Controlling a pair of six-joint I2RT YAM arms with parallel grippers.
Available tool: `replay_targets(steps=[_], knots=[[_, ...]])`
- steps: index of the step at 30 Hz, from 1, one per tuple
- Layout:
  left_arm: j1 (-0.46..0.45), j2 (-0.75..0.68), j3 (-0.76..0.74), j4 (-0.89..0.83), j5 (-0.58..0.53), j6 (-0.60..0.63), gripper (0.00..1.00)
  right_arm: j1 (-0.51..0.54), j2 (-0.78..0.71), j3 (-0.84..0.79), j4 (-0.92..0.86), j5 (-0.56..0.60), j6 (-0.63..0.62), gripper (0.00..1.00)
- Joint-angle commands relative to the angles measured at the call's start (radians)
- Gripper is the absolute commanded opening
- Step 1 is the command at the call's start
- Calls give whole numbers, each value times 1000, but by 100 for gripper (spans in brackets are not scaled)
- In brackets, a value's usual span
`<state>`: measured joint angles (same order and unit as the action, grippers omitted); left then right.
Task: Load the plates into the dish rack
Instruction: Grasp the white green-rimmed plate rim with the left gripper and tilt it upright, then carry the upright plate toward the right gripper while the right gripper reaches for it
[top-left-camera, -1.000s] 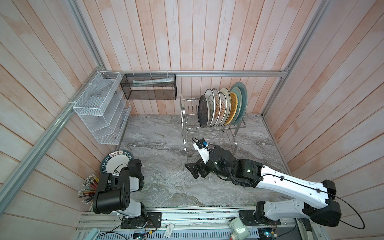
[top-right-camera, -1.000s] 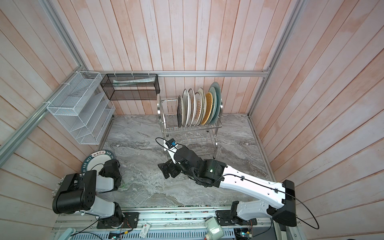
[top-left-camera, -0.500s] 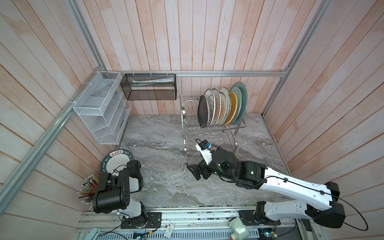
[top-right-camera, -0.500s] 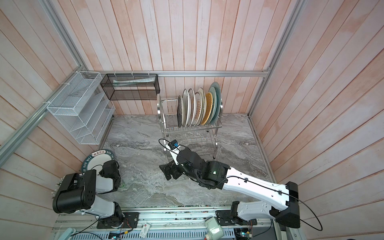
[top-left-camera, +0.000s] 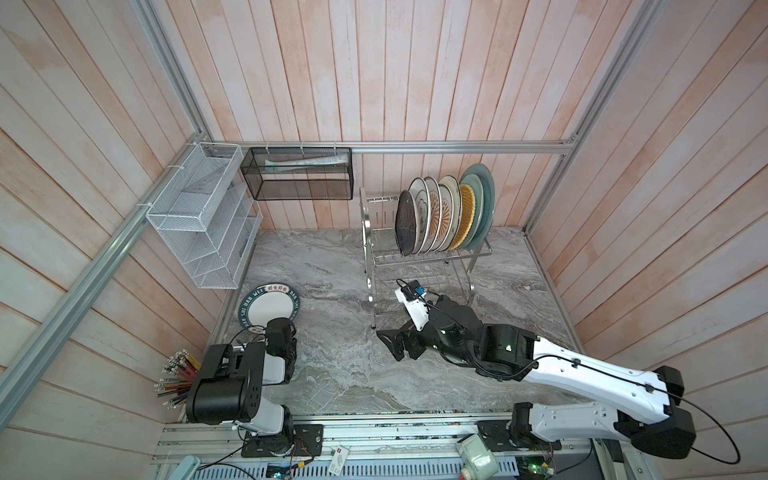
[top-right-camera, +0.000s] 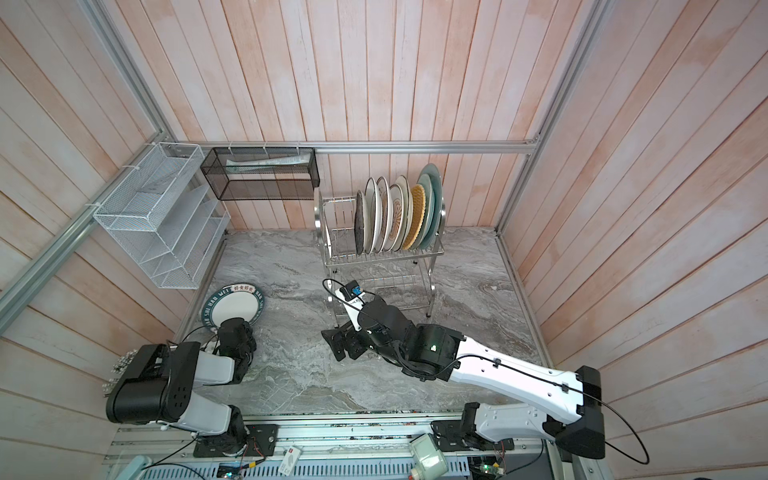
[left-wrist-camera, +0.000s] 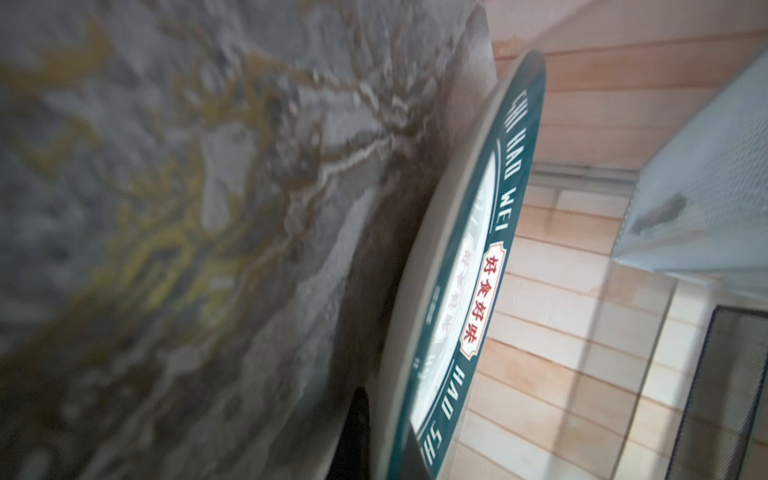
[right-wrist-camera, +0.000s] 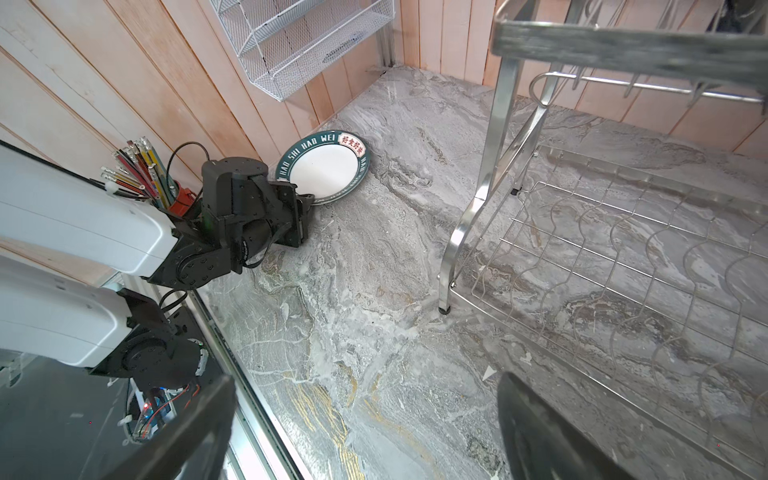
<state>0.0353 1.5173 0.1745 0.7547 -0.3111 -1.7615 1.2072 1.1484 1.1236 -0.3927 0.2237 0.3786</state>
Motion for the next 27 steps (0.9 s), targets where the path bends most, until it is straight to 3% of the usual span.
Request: replay_targets(steps=[1, 8, 17, 22, 27], knots=[[-18, 1, -62, 38, 125, 132, 0, -15, -35, -22, 15, 8, 19, 98], [-19, -155, -98, 26, 274, 311, 0, -68, -66, -63, 50, -34, 23, 98], [24, -658, -45, -391, 379, 512, 0, -111, -87, -105, 93, -83, 23, 98], [86, -798, 22, -563, 585, 599, 0, -149, -95, -109, 96, -109, 25, 98], [92, -903, 110, -730, 763, 697, 0, -207, -109, -116, 97, -162, 54, 98]])
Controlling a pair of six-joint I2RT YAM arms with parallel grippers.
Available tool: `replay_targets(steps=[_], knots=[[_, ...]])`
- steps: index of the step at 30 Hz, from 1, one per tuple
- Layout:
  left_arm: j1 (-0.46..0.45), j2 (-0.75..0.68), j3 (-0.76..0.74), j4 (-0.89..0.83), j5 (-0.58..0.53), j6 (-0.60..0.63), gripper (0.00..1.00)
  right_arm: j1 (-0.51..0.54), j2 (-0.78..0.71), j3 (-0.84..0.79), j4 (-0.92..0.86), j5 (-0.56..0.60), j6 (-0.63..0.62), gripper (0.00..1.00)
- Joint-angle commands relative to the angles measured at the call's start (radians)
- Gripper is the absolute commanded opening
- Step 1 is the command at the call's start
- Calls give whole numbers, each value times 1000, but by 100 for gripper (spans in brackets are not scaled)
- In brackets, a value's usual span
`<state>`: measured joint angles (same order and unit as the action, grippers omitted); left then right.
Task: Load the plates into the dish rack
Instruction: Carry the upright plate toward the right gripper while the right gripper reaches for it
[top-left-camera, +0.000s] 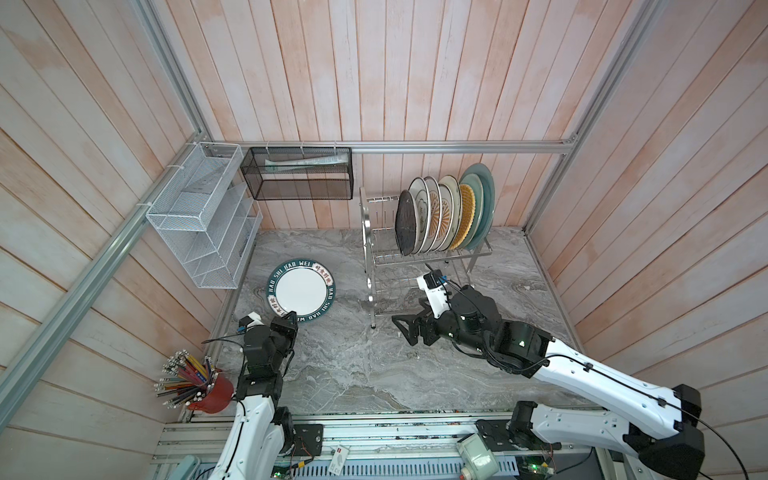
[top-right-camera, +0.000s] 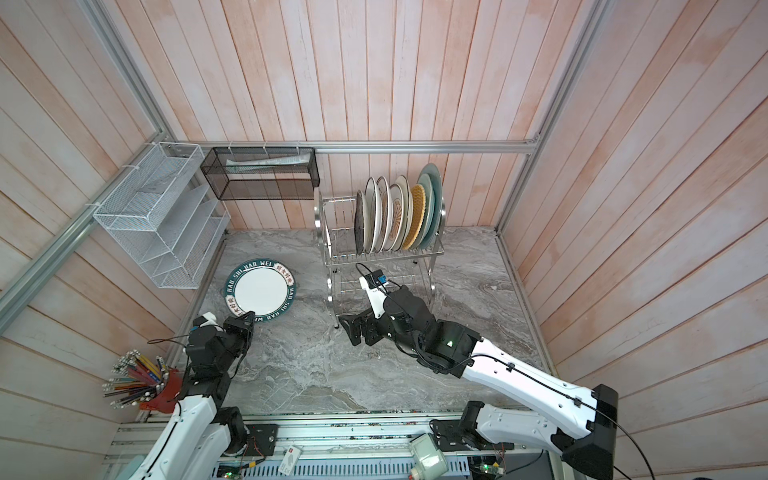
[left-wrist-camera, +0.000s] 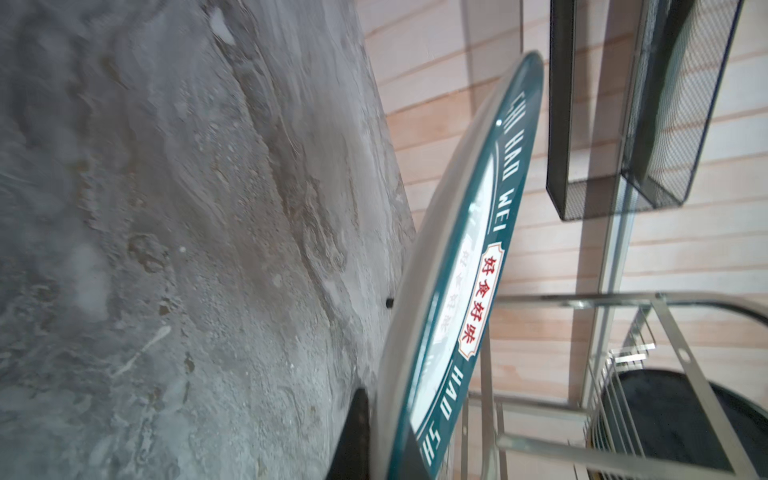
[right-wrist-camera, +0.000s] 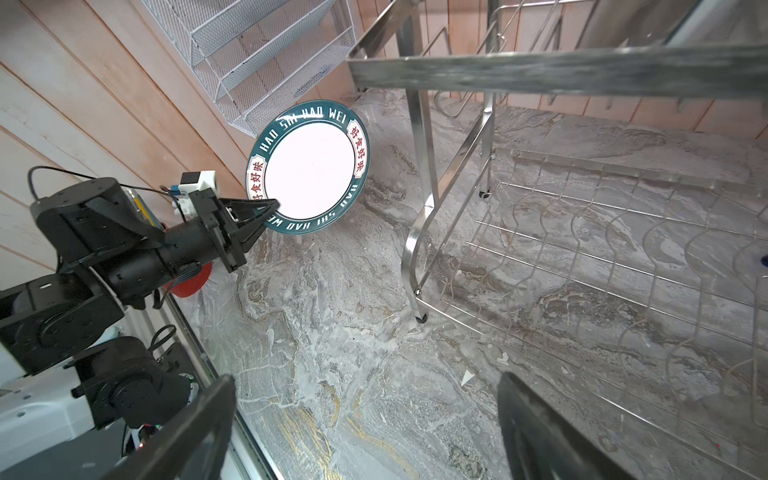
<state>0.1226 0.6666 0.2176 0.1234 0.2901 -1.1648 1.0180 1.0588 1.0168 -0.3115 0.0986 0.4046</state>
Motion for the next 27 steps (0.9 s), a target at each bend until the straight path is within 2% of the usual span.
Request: replay_targets(steps=[1, 6, 13, 20, 23, 27], knots=[[3, -77, 84, -130, 202, 118, 0, -20, -21, -9, 14, -34, 37, 98], [2, -184, 146, -251, 372, 181, 0, -22, -12, -1, 19, -52, 55, 98], [3, -274, 197, -358, 555, 231, 0, -27, 37, 5, 80, -116, 92, 98], [3, -369, 180, -401, 674, 224, 0, -27, 125, 31, 145, -150, 124, 96], [-1, -385, 171, -393, 711, 218, 0, -27, 162, 42, 177, -174, 135, 90], [-15, -395, 170, -382, 730, 215, 0, -27, 192, 58, 213, -186, 153, 75]])
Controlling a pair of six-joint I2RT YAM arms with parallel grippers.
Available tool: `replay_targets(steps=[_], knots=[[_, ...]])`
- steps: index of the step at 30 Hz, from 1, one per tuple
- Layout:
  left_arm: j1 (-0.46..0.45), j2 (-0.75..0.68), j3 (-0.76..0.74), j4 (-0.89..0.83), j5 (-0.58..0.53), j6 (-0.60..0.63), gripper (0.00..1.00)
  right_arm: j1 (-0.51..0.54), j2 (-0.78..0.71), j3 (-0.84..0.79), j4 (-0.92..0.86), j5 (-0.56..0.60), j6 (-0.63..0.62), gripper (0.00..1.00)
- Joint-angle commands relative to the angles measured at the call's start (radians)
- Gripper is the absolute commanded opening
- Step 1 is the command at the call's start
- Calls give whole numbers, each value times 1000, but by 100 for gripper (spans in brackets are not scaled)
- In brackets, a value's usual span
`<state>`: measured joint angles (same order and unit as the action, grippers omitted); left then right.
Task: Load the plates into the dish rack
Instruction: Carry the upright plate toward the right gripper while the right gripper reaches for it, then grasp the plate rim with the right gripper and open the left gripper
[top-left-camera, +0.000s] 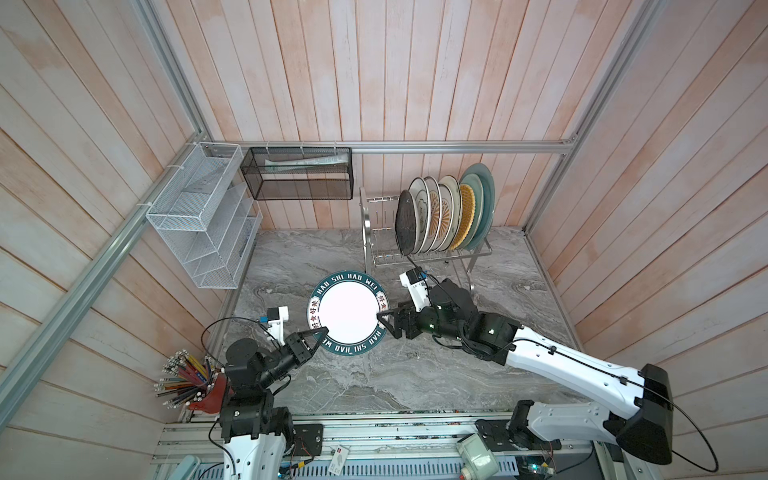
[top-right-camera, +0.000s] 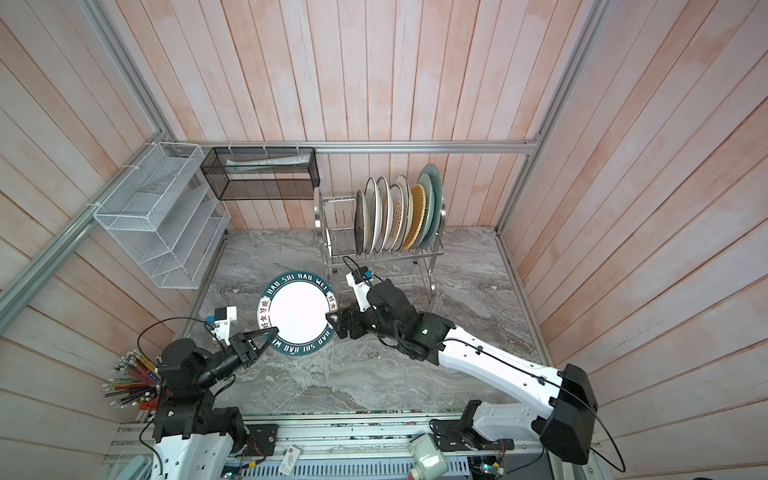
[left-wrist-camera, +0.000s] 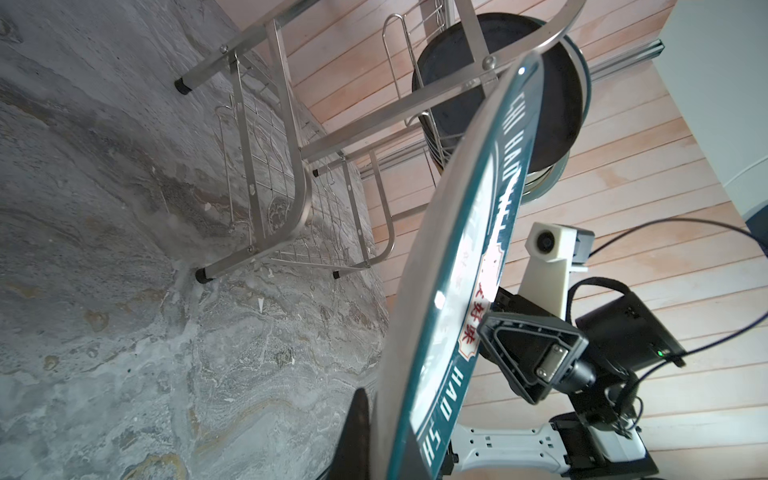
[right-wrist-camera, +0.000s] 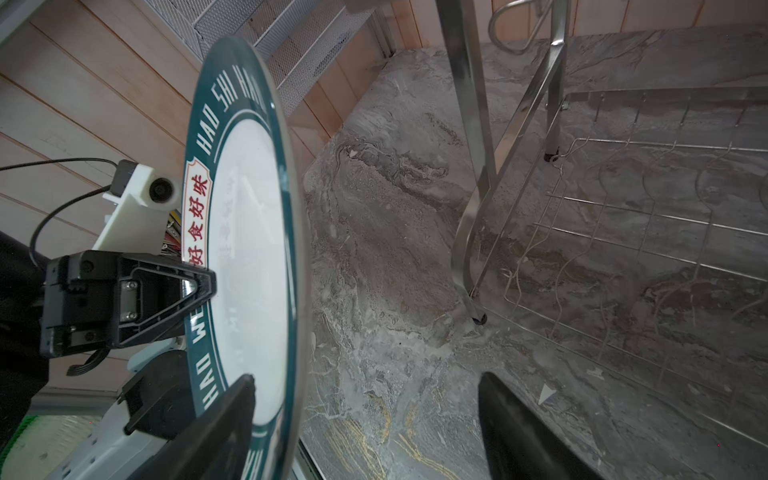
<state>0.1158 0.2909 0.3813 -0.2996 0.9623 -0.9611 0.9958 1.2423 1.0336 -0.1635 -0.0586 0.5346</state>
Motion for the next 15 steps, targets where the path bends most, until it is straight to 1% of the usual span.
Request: replay_targets(steps=[1, 4, 6, 8, 9, 10, 15], knots=[[-10, -21, 9, 36, 57, 14, 0, -5, 12, 44, 73, -33, 28, 70], [-18, -22, 7, 41, 62, 21, 0, -5, 26, 51, 108, -61, 51, 49], [-22, -22, 0, 60, 71, 16, 0, -2, 37, 48, 136, -95, 72, 31], [-26, -21, -7, 78, 77, 13, 0, 5, 43, 42, 162, -118, 86, 16], [-29, -21, -7, 79, 79, 17, 0, 14, 42, 43, 166, -115, 91, 7], [-28, -19, -6, 76, 78, 23, 0, 23, 38, 45, 168, -99, 95, 0], [-32, -25, 4, 71, 74, 48, 0, 93, 7, 71, 154, 54, 93, 0]])
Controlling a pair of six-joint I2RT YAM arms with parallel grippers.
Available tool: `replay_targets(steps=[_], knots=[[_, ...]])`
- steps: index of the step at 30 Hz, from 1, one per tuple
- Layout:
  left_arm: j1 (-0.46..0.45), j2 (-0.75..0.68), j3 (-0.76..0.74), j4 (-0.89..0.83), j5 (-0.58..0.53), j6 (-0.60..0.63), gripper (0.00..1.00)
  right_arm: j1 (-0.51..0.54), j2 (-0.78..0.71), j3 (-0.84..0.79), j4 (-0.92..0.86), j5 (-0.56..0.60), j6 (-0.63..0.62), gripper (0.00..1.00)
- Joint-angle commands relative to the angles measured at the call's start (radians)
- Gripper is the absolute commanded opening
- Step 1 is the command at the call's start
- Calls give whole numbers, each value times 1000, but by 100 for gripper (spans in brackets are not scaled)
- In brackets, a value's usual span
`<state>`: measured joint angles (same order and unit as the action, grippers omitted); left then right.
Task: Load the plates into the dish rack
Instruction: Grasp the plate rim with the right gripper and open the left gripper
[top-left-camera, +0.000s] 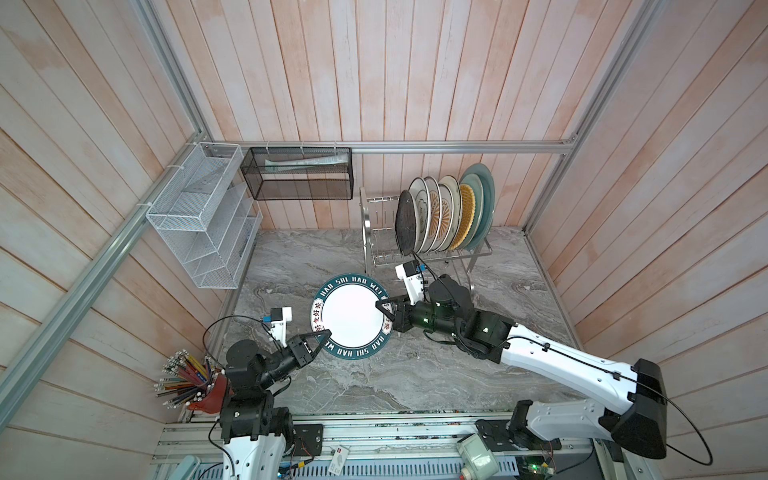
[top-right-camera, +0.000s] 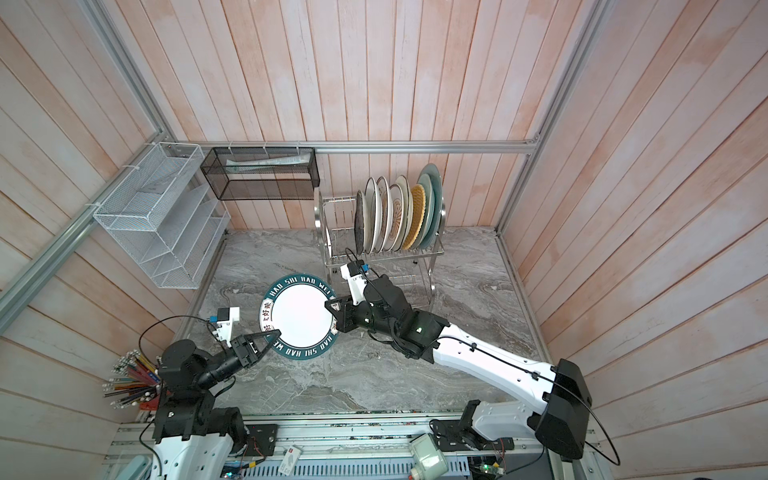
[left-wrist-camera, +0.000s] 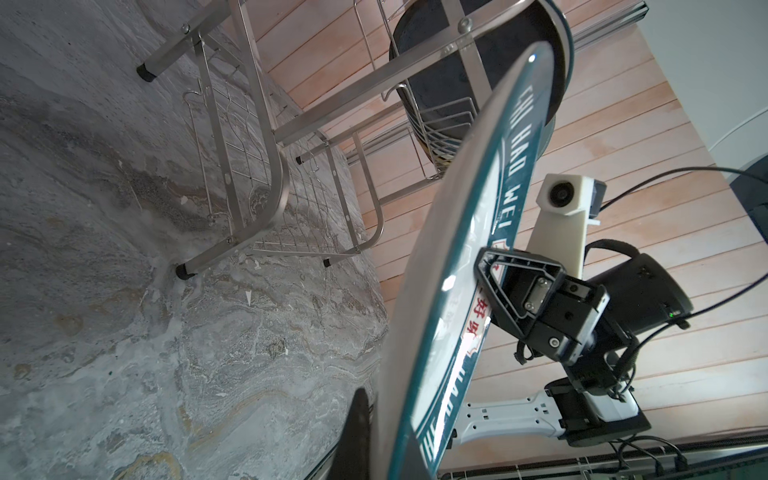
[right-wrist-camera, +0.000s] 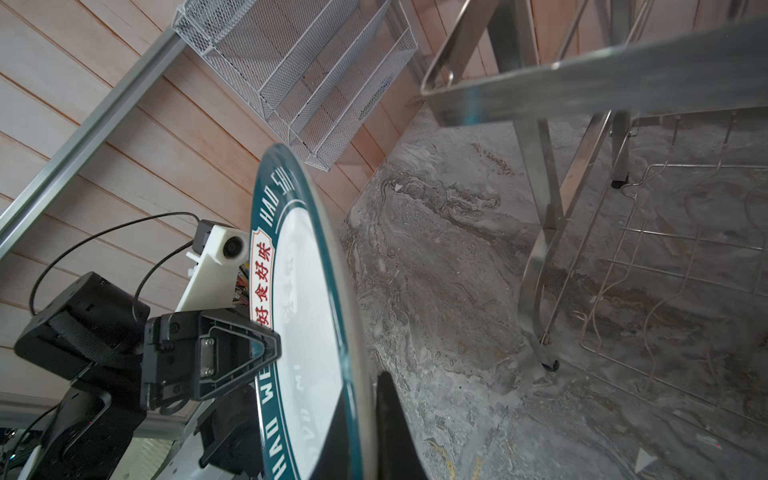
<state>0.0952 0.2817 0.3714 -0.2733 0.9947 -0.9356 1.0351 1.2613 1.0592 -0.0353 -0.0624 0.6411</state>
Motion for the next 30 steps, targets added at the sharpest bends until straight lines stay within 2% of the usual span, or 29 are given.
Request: replay_targets(steps=[1, 4, 7, 13, 15, 20, 24, 30], knots=[[-11, -17, 15, 50, 41, 21, 0, 61, -14, 55, 17, 79, -15, 0], [-11, -16, 22, 75, 46, 12, 3, 87, -9, 94, -13, 158, -28, 0], [-11, -16, 36, 93, 44, 5, 21, 108, 4, 141, -28, 195, -50, 0], [-11, -21, 87, 90, 16, 8, 72, 122, 32, 234, -71, 262, -97, 0], [-11, -32, 109, 93, 5, 14, 99, 123, 37, 265, -80, 278, -116, 0], [-11, -87, 145, 170, -8, -4, 100, 123, 62, 369, -121, 321, -171, 0], [-13, -157, 172, 258, -23, -7, 100, 131, 86, 473, -141, 404, -236, 0], [-18, -157, 165, 165, -80, 89, 100, 139, 153, 699, -156, 560, -373, 0]])
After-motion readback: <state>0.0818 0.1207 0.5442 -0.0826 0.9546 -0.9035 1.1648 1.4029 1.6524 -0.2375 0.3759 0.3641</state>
